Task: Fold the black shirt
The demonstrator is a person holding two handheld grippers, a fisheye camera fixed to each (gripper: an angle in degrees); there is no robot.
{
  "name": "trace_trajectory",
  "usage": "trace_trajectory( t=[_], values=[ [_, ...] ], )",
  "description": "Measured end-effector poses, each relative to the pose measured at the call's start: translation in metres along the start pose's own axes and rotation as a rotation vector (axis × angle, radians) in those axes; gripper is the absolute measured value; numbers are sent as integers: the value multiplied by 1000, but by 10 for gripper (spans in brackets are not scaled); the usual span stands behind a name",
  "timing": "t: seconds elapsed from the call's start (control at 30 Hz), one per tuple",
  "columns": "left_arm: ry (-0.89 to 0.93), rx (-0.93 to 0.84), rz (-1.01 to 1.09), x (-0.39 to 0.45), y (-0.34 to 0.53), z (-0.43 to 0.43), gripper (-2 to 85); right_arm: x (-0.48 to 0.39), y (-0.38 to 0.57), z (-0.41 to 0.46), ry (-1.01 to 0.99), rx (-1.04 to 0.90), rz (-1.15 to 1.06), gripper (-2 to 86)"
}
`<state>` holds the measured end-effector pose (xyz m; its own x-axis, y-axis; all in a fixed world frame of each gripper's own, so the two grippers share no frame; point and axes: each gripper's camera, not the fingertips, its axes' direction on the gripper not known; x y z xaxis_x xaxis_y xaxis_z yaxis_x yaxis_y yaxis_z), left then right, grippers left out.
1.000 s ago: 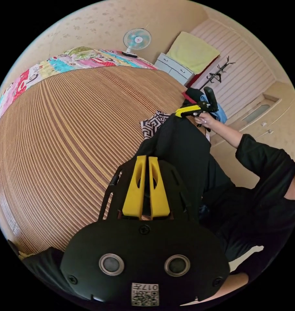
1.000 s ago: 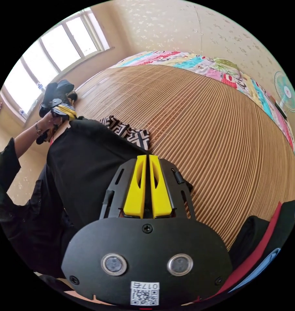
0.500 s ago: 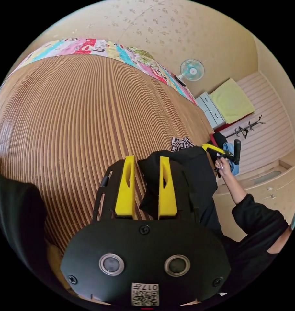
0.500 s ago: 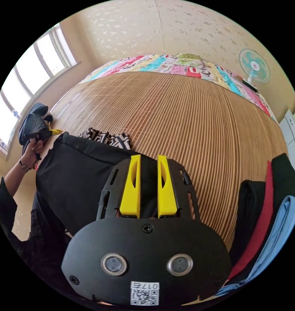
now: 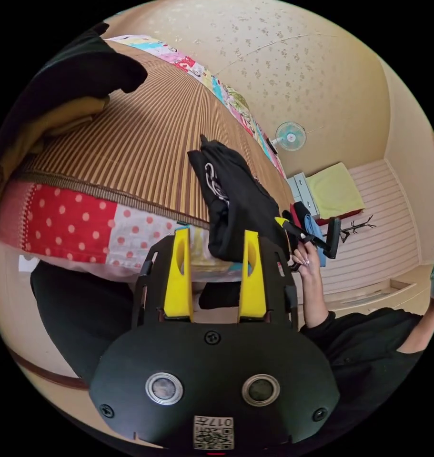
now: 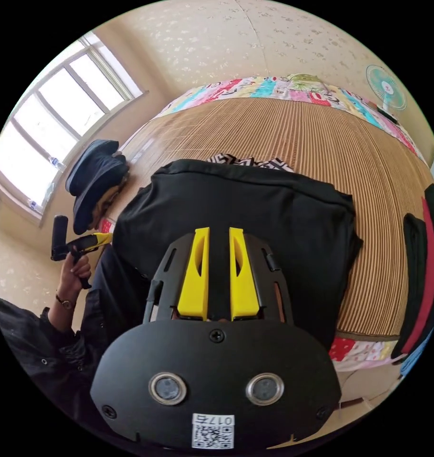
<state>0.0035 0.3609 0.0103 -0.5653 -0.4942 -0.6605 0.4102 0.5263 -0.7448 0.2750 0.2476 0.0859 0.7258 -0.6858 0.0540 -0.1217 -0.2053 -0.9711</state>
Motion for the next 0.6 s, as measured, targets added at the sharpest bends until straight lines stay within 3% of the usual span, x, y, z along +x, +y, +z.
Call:
trace_trajectory(
  t=[0.07,0.2,0.37,0.6],
  values=[
    [40,-2,-35,-5,5,7,150,-22,-3,1,27,3,-48,75],
    [139,-23,-137,-27,4,14,17,-49,-14,1,-27,-8,-80,75],
    [167,-14,20,12,-5,-3,-2,-71,-44,-15,-93,-59,-113,92],
    [3,44,207,103,7,9,-5,-103,-145,10,-434,-324,-162,167]
  ],
)
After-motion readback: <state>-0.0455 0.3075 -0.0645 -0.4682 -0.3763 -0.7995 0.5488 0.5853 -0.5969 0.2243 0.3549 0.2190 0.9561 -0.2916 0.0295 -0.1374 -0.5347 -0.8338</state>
